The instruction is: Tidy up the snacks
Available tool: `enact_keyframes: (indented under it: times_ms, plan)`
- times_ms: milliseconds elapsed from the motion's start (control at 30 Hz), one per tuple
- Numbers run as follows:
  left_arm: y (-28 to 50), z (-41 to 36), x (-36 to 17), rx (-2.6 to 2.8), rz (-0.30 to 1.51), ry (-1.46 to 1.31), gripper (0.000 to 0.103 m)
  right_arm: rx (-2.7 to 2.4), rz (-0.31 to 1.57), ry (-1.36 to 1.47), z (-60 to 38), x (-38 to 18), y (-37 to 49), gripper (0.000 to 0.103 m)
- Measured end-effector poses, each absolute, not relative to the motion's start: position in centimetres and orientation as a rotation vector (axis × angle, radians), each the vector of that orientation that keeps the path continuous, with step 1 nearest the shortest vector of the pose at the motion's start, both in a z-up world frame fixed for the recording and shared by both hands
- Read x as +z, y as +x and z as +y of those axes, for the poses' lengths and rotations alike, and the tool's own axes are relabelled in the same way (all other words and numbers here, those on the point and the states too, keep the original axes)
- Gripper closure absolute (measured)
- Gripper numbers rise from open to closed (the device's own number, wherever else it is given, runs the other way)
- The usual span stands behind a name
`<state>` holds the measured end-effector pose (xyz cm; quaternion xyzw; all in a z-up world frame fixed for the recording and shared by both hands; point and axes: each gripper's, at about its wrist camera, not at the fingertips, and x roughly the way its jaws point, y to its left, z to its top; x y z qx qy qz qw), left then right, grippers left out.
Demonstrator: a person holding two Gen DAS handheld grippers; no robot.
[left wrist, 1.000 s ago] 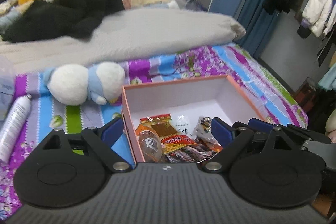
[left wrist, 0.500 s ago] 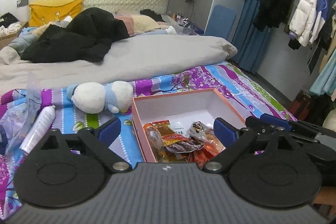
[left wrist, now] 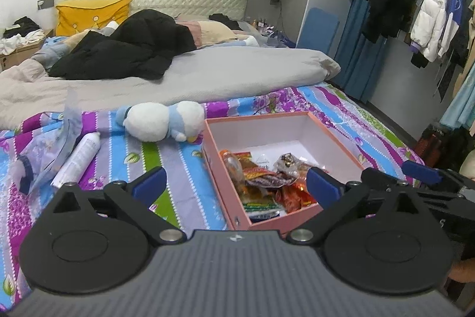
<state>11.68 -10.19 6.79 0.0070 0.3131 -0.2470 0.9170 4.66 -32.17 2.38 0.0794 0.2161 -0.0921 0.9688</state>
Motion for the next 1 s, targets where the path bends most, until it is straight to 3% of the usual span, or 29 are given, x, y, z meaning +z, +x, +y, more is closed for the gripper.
enact_keyframes:
  times_ms: [1000]
  plan:
    - [11.1, -9.5, 5.3, -0.457, 0.654, 0.036, 0.001, -0.222, 0.469, 0.227, -31.5, 0.1, 2.6, 0.009]
